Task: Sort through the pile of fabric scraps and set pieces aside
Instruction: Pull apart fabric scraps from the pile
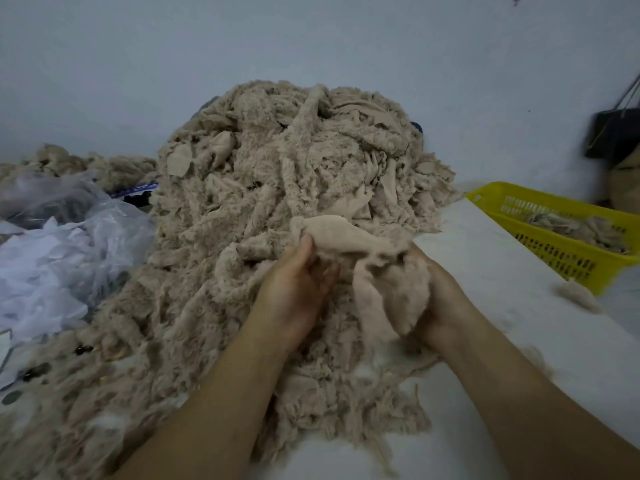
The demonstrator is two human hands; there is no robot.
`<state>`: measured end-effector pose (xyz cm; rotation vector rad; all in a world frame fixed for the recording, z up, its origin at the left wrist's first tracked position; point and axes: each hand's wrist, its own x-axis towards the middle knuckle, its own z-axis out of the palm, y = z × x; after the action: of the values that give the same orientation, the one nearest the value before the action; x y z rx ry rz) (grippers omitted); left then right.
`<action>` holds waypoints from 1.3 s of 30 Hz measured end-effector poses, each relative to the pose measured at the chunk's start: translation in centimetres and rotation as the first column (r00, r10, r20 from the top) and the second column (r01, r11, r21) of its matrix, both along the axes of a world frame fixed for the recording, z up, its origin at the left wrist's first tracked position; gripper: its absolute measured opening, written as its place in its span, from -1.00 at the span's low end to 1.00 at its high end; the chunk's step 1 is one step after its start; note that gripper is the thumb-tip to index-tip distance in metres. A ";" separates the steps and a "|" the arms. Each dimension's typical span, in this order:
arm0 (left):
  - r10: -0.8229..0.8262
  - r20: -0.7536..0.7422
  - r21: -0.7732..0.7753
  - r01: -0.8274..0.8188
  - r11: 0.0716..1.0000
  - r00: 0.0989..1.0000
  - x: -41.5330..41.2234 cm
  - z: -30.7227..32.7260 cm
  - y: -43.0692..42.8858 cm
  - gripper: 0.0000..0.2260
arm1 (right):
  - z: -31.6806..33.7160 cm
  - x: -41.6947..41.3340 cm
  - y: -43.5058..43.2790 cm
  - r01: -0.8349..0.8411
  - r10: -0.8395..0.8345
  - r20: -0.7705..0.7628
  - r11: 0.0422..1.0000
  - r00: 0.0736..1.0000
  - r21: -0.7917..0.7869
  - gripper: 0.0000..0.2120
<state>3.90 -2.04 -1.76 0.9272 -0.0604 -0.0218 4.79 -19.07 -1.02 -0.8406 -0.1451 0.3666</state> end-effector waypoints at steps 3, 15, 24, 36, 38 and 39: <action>0.044 0.157 0.445 -0.111 0.889 0.987 -0.9 -0.5 -1.2 -0.76 | 0.2 0.4 0.5 0.113 -0.113 -0.008 0.992 0.994 0.052 -0.82; 0.167 0.116 0.534 -0.203 0.820 0.979 -1.2 -0.2 -1.2 -0.77 | -1.5 -0.2 1.6 0.393 0.063 0.558 0.644 0.828 -0.656 -0.31; 0.137 0.337 0.661 -0.338 0.670 0.931 -1.7 -0.9 -1.2 -0.57 | -0.3 1.4 -1.2 0.393 -0.290 0.394 0.894 0.872 -0.213 -0.78; 0.163 0.301 0.854 -0.341 0.392 0.940 0.0 -1.9 0.4 -0.61 | -0.7 2.4 -1.5 0.395 -0.395 -0.026 0.918 0.918 0.008 -0.75; 0.091 0.227 0.933 -0.243 0.266 0.970 0.1 -2.0 0.3 -0.50 | -1.1 2.4 -1.3 0.427 -0.423 0.055 0.894 0.904 -0.135 -0.80; 0.076 0.191 0.956 -0.203 0.212 0.979 0.1 -2.0 0.3 -0.47 | -1.3 2.3 -1.0 0.454 -0.436 0.129 0.860 0.891 -0.233 -0.83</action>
<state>4.02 -1.69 -3.72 2.2747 -0.0545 0.1933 7.08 -20.11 -2.33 -1.1151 0.0358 -0.0878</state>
